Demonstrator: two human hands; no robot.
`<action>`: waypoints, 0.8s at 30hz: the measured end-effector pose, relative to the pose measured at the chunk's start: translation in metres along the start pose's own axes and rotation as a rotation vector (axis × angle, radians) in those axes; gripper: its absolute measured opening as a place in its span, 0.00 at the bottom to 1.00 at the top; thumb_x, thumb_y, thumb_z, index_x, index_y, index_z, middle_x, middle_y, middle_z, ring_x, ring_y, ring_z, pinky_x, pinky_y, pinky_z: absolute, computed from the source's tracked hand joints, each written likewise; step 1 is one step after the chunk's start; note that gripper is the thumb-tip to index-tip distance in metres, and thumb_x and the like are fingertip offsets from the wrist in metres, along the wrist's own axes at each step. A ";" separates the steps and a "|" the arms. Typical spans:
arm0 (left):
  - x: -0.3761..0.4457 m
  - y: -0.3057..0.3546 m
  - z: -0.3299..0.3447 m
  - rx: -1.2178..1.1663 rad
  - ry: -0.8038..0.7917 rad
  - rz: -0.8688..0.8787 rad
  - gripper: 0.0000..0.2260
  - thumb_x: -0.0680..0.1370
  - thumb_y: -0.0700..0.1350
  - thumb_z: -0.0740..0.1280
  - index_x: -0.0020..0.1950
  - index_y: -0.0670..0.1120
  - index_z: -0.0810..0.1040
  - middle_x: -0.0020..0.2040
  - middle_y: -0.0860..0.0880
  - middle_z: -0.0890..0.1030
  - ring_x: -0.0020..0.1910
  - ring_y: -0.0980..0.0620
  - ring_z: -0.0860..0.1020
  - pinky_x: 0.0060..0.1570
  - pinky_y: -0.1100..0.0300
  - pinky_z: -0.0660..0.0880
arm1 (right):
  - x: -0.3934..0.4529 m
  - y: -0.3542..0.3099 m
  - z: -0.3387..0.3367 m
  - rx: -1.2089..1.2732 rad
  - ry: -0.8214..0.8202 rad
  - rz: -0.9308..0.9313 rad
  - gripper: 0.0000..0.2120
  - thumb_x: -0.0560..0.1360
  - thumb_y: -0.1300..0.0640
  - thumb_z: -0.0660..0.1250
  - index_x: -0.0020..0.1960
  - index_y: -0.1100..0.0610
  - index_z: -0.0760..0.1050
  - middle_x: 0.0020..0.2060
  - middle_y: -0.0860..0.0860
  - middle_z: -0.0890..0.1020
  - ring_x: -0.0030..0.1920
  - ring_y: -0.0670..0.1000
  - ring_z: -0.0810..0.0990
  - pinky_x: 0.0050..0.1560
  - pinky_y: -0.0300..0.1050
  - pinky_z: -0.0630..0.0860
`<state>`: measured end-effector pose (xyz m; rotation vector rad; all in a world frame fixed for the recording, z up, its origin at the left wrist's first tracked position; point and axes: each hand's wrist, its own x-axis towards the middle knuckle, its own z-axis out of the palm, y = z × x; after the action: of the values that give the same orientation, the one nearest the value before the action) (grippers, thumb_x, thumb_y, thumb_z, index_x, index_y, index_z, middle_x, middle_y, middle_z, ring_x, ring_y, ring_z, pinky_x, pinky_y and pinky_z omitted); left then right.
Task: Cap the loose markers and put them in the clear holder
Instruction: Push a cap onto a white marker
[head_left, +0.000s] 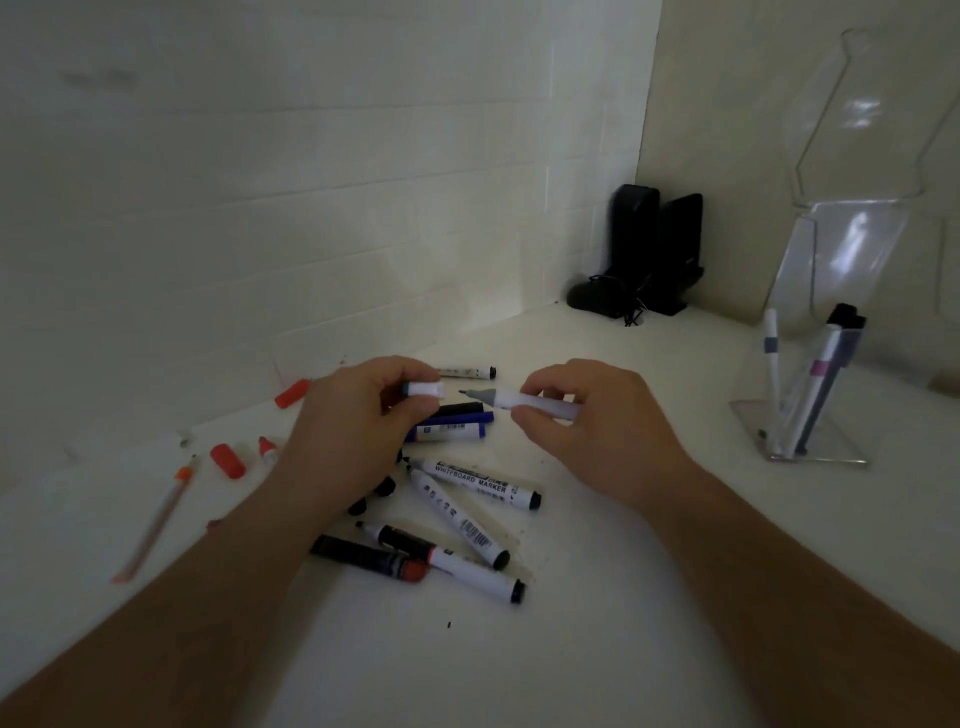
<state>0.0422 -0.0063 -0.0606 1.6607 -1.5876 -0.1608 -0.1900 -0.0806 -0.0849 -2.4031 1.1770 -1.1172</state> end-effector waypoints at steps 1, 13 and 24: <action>-0.001 0.001 0.000 0.001 0.006 0.000 0.05 0.78 0.52 0.70 0.53 0.61 0.81 0.45 0.66 0.81 0.45 0.71 0.78 0.46 0.72 0.71 | -0.001 -0.001 -0.001 0.004 0.010 -0.012 0.09 0.76 0.43 0.72 0.53 0.45 0.84 0.42 0.41 0.82 0.43 0.42 0.78 0.44 0.36 0.74; -0.006 0.012 0.007 -0.078 -0.079 0.019 0.07 0.77 0.49 0.71 0.52 0.61 0.82 0.44 0.63 0.82 0.45 0.66 0.78 0.48 0.67 0.72 | -0.005 -0.008 -0.002 -0.011 -0.011 -0.009 0.07 0.76 0.45 0.73 0.53 0.43 0.84 0.41 0.41 0.81 0.43 0.40 0.78 0.43 0.33 0.71; -0.008 0.018 0.008 -0.106 -0.125 0.016 0.06 0.78 0.49 0.71 0.54 0.58 0.83 0.44 0.62 0.83 0.45 0.69 0.78 0.43 0.74 0.69 | -0.003 -0.016 -0.006 -0.146 -0.016 -0.147 0.18 0.76 0.38 0.65 0.59 0.46 0.84 0.41 0.43 0.82 0.39 0.43 0.78 0.43 0.46 0.80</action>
<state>0.0224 -0.0002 -0.0584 1.5818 -1.6553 -0.3404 -0.1866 -0.0679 -0.0741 -2.6419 1.1292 -1.0860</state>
